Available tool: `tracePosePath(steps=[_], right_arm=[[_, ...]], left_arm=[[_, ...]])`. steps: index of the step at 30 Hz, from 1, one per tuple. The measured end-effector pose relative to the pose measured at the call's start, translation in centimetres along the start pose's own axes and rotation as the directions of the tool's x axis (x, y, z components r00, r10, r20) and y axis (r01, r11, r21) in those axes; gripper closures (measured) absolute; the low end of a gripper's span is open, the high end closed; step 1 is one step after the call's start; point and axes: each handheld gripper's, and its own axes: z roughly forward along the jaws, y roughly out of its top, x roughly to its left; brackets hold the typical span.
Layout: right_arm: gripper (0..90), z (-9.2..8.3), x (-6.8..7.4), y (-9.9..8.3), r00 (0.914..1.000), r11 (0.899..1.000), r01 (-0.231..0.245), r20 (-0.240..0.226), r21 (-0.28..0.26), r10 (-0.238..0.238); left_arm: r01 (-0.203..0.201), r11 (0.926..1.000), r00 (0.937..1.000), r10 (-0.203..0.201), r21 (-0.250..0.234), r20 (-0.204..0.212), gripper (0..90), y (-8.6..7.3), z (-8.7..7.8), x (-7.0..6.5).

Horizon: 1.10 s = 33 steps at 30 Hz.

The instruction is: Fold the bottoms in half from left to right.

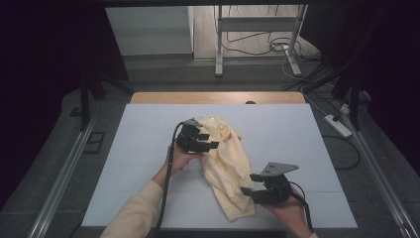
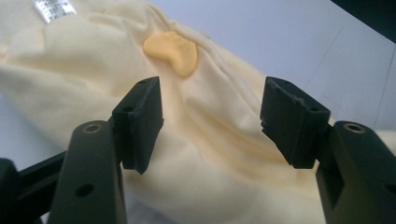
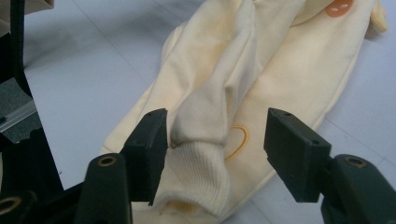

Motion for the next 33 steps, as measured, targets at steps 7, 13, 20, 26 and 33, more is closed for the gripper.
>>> tracePosePath(steps=[7, 13, 20, 26, 33], right_arm=[[35.3, -0.3, -0.4, 1.5, 1.0, 1.0, -0.001, -0.001, -0.019, 0.001], [34.2, 0.8, -1.1, 2.9, 0.9999, 1.0, -0.005, -0.012, 0.008, 0.006], [34.3, 2.3, -1.9, 3.9, 0.9999, 0.999, -0.009, 0.006, 0.033, 0.008], [34.4, 4.4, -2.5, 5.0, 0.9996, 0.997, 0.01, 0.026, 0.07, -0.012], [39.4, 6.1, -3.0, 6.1, 0.9996, 0.996, 0.008, 0.028, 0.084, -0.011]], left_arm=[[-0.006, 0.9999, 0.9998, 0.006, -0.008, -0.018, 37.2, -1.7, -2.0, -0.5], [0.004, 1.0, 0.9998, -0.004, 0.002, -0.02, 36.3, -3.2, -3.0, -0.6], [0.008, 1.0, 0.9995, -0.008, 0.001, -0.031, 36.0, -4.3, -3.8, -0.6], [0.02, 0.9998, 0.9993, -0.02, 0.007, -0.033, 35.6, -5.0, -3.8, -0.4], [0.024, 0.9997, 0.9993, -0.024, 0.006, -0.029, 35.1, -5.1, -3.7, -0.4]])
